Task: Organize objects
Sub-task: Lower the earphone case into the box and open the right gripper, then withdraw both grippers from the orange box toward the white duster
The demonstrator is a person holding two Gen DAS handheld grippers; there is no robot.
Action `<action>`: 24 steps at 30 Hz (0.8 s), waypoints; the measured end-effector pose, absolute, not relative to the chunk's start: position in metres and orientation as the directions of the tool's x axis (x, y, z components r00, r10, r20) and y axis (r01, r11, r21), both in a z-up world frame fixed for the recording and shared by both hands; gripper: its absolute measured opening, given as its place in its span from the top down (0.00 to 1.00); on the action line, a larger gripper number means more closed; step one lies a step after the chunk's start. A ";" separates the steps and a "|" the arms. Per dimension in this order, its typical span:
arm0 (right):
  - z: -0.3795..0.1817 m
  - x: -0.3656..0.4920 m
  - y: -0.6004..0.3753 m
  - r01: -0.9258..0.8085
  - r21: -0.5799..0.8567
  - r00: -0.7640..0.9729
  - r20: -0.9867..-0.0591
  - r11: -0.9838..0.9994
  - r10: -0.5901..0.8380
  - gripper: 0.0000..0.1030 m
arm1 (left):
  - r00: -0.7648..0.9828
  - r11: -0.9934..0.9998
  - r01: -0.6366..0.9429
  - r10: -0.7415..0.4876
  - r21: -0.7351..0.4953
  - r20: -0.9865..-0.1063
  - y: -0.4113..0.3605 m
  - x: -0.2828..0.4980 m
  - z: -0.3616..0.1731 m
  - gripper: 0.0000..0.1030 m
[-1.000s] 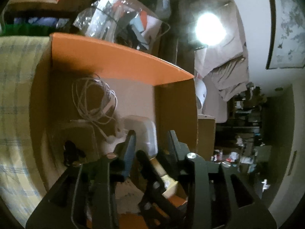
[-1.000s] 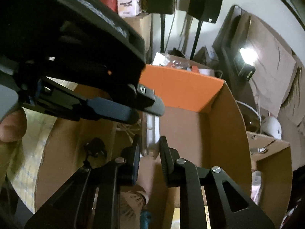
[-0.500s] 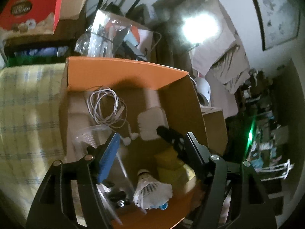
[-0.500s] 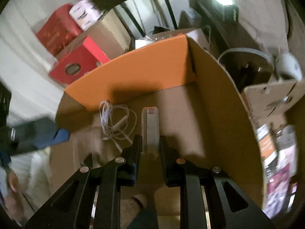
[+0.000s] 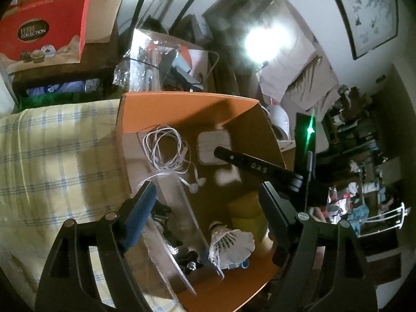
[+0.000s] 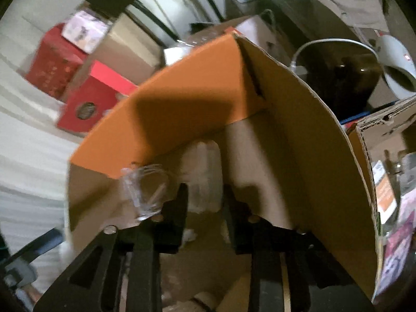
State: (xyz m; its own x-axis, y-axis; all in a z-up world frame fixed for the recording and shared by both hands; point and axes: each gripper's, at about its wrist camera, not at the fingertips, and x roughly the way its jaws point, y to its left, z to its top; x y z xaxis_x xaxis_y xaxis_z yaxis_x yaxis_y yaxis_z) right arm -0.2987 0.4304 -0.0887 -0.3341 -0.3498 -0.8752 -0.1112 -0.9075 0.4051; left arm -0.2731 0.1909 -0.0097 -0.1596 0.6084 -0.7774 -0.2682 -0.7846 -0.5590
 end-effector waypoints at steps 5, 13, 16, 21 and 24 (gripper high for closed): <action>-0.091 -0.298 0.430 -0.105 0.364 -0.326 -0.892 -0.925 -0.314 0.50 | -0.176 -0.804 -0.283 0.579 -0.522 -0.796 0.188 -0.271 -0.011 0.23; -0.060 -0.276 0.411 0.008 0.303 -0.376 -0.882 -0.953 -0.284 0.35 | -0.242 -0.849 -0.309 0.505 -0.428 -0.828 0.181 -0.259 -0.004 0.16; -0.043 -0.263 0.397 0.061 0.255 -0.406 -0.877 -0.965 -0.257 0.33 | -0.267 -0.853 -0.299 0.505 -0.427 -0.821 0.173 -0.254 0.003 0.05; -0.020 -0.240 0.372 0.133 0.125 -0.461 -0.871 -0.983 -0.173 0.20 | -0.326 -0.887 -0.282 0.448 -0.367 -0.833 0.156 -0.243 0.017 0.03; -0.012 -0.230 0.364 0.157 0.133 -0.469 -0.862 -0.979 -0.193 0.20 | -0.356 -0.899 -0.281 0.422 -0.335 -0.834 0.145 -0.233 0.024 0.03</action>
State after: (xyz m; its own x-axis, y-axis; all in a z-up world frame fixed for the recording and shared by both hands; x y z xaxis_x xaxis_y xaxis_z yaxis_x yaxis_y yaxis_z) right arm -0.2296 0.3640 -0.0117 -0.4693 -0.1925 -0.8618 0.1573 -0.9786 0.1329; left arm -0.2327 0.1450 0.0243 -0.3562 0.4217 -0.8339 -0.2813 -0.8994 -0.3346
